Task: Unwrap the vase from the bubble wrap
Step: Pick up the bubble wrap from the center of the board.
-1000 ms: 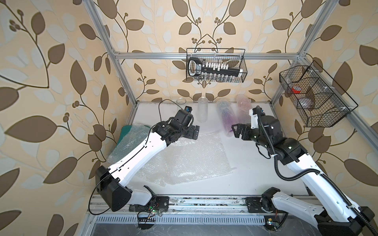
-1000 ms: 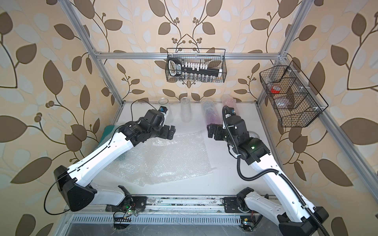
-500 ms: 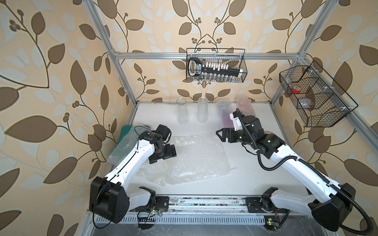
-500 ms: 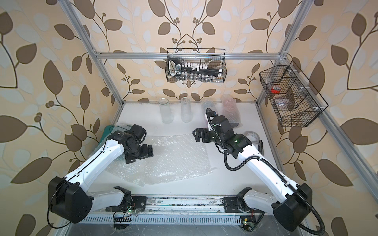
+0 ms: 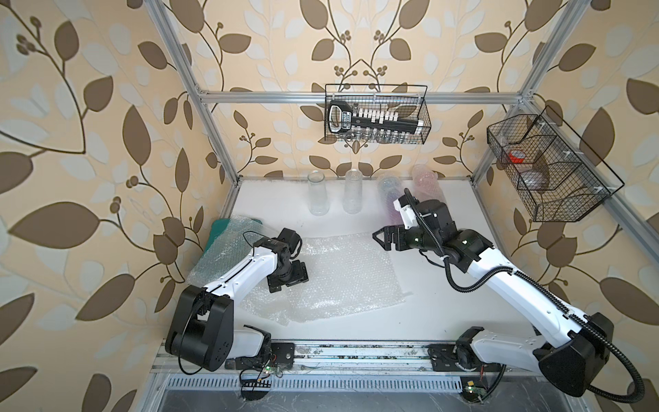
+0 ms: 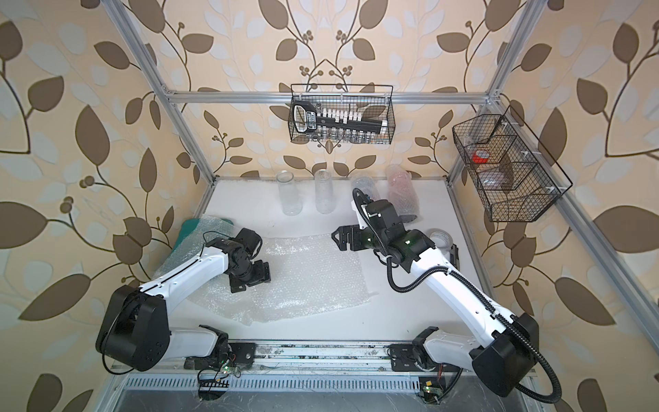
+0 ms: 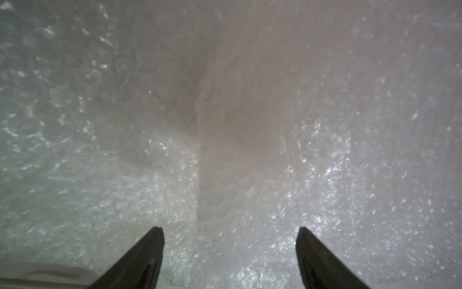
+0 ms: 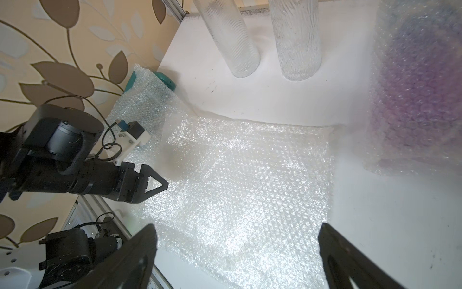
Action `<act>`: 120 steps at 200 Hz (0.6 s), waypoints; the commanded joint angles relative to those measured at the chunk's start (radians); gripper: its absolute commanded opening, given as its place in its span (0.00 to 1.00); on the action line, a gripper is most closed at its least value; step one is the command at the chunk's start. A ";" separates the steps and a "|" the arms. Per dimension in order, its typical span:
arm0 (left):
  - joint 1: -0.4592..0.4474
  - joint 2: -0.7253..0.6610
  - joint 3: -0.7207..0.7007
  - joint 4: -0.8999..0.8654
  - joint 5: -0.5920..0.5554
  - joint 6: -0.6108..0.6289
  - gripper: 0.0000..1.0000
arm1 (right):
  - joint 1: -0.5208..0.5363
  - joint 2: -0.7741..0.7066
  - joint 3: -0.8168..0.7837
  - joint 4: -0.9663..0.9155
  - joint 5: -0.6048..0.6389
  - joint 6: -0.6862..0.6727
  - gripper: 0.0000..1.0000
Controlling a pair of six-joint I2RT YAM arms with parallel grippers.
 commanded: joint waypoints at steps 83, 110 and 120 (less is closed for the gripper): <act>0.010 0.027 -0.018 0.134 0.081 -0.041 0.33 | 0.017 -0.007 0.035 -0.026 0.010 -0.018 0.99; 0.010 -0.026 -0.012 0.106 0.088 -0.042 0.11 | 0.017 0.001 0.018 -0.018 0.008 -0.020 0.99; 0.009 -0.048 -0.002 0.084 0.087 -0.042 0.05 | 0.017 0.002 0.014 -0.014 0.003 -0.018 0.99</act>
